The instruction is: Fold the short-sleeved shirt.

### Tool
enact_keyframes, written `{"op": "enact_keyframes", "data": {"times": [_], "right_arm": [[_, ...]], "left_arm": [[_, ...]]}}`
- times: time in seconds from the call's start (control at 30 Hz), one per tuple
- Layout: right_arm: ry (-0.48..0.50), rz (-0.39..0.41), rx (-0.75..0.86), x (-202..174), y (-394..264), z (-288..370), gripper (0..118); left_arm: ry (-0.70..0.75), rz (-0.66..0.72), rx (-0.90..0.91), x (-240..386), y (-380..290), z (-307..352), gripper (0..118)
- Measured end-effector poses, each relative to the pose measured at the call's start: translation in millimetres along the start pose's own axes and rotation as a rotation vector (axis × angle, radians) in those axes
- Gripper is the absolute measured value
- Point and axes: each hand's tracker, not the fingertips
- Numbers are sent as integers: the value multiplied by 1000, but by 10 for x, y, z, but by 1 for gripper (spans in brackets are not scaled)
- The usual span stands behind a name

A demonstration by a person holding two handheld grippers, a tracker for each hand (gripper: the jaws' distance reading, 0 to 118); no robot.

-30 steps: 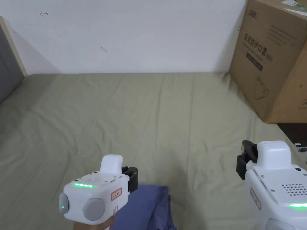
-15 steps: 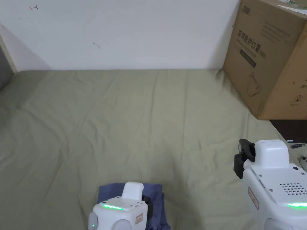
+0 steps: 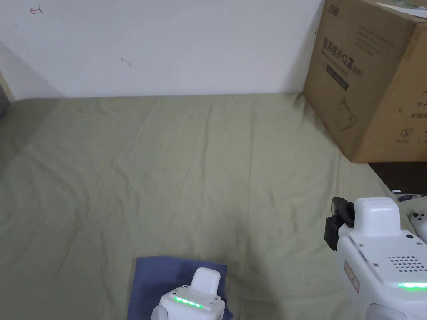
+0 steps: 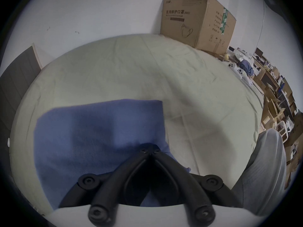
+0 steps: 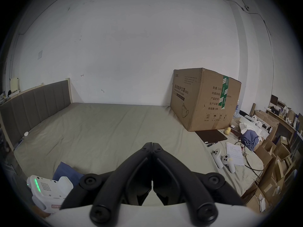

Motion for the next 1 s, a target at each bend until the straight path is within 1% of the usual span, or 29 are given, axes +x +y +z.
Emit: {"op": "enact_keyframes", "data": {"times": [0.13, 0.27, 0.53, 0.77, 1.0], "right_arm": [[12, 10, 25, -51, 78, 68, 0], [28, 9, 57, -123, 171, 140, 0], [55, -1, 128, -317, 346, 300, 0], [75, 6, 168, -476, 442, 368, 0], [96, 9, 182, -610, 476, 369, 0]], "left_arm": [[-25, -3, 149, -49, 183, 458, 0], [-19, -10, 308, -204, 448, 994, 0], [112, 25, 558, -737, 869, 1874, 0], [257, 46, 687, -1247, 916, 2319, 0], [334, 92, 728, -1595, 730, 2548, 0]]}}
